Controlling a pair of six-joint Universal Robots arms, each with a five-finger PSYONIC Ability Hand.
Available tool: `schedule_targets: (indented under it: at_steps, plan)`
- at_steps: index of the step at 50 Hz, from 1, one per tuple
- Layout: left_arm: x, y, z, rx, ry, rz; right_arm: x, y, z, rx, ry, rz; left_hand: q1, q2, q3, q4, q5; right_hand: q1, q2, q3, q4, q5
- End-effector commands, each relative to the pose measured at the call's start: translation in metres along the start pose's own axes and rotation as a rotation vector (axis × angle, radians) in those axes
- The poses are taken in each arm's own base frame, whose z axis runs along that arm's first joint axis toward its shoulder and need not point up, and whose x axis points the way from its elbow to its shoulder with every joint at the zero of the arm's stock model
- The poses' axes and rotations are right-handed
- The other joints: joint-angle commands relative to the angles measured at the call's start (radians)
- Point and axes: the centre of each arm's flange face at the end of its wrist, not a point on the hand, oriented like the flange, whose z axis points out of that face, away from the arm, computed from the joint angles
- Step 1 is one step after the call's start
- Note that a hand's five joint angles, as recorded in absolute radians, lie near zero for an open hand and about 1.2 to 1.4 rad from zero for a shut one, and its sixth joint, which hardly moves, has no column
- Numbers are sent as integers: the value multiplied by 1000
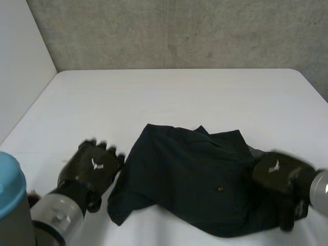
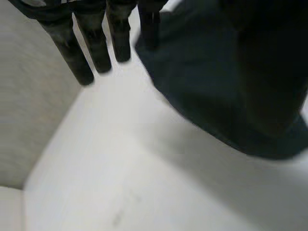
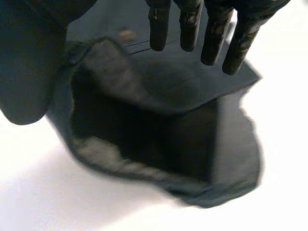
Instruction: Fold the shorts.
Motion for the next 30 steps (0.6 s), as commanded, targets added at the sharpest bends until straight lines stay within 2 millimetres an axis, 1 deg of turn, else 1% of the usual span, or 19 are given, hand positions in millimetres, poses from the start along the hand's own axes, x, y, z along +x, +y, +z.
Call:
schedule_targets:
  at_steps: [1,2,3,6,7,8,9,10,11,13,14,17,18,19,20,23,27,28,30]
  plan:
    - [-35,-49,22,220,-166,-90,46,-32,1,235,218,199,-33,-110,-118,-106,-104,-37,-61,-58,-68,-74]
    - [-39,-53,26,240,-184,-108,48,-34,1,250,226,218,-27,-104,-112,-100,-98,-37,-61,-58,-68,-74]
    - [-48,-59,36,275,-220,-149,50,-35,1,261,232,234,-16,-92,-100,-88,-86,-40,-64,-60,-71,-77]
    - [-51,-57,62,280,-220,-195,55,-36,8,280,235,290,2,-74,-82,-70,-68,-49,-73,-69,-80,-86]
    - [-52,-54,80,274,-208,-220,55,-36,12,280,230,300,5,-71,-80,-67,-66,-49,-73,-69,-80,-86]
    - [-53,-52,90,267,-196,-234,56,-35,17,275,222,314,5,-71,-80,-67,-65,-52,-76,-72,-83,-89]
    - [-53,-50,97,263,-188,-245,59,-31,31,255,209,343,5,-71,-80,-67,-65,-55,-79,-75,-86,-92]
    - [-53,-48,104,257,-176,-258,61,-30,39,244,202,359,5,-71,-80,-67,-65,-61,-85,-81,-91,-98]
    - [-51,-42,119,242,-151,-282,60,-28,47,235,189,376,5,-71,-80,-67,-65,-63,-88,-84,-94,-101]
    - [-47,-34,135,217,-121,-309,58,-32,61,230,146,449,14,-63,-71,-59,-57,-86,-110,-106,-116,-123]
    - [-43,-26,148,194,-91,-337,58,-35,64,239,136,477,22,-54,-62,-50,-48,-86,-110,-106,-116,-123]
    - [-38,-15,165,148,-43,-365,60,-44,70,262,116,554,25,-51,-59,-47,-45,-86,-110,-106,-116,-123]
    - [-35,-7,172,109,-11,-384,61,-44,72,263,110,565,28,-48,-56,-44,-42,-86,-110,-106,-116,-123]
    - [-33,-3,174,85,8,-391,61,-44,75,261,106,570,28,-48,-56,-44,-42,-86,-110,-106,-116,-123]
    - [-31,1,176,66,25,-398,59,-43,82,247,94,569,28,-48,-56,-44,-42,-86,-110,-106,-116,-123]
    - [-21,10,178,4,97,-422,57,-39,92,225,80,572,31,-45,-53,-41,-39,-86,-110,-106,-116,-123]
    - [-15,12,178,-6,150,-432,47,-33,105,191,51,574,40,-36,-44,-32,-30,-86,-110,-106,-116,-123]
    - [-14,12,178,-3,155,-432,40,-32,112,178,31,568,40,-36,-44,-32,-30,-86,-110,-106,-116,-123]
    - [-13,12,178,-3,170,-435,32,-32,117,166,15,560,66,-10,-18,-6,-4,-86,-110,-106,-116,-123]
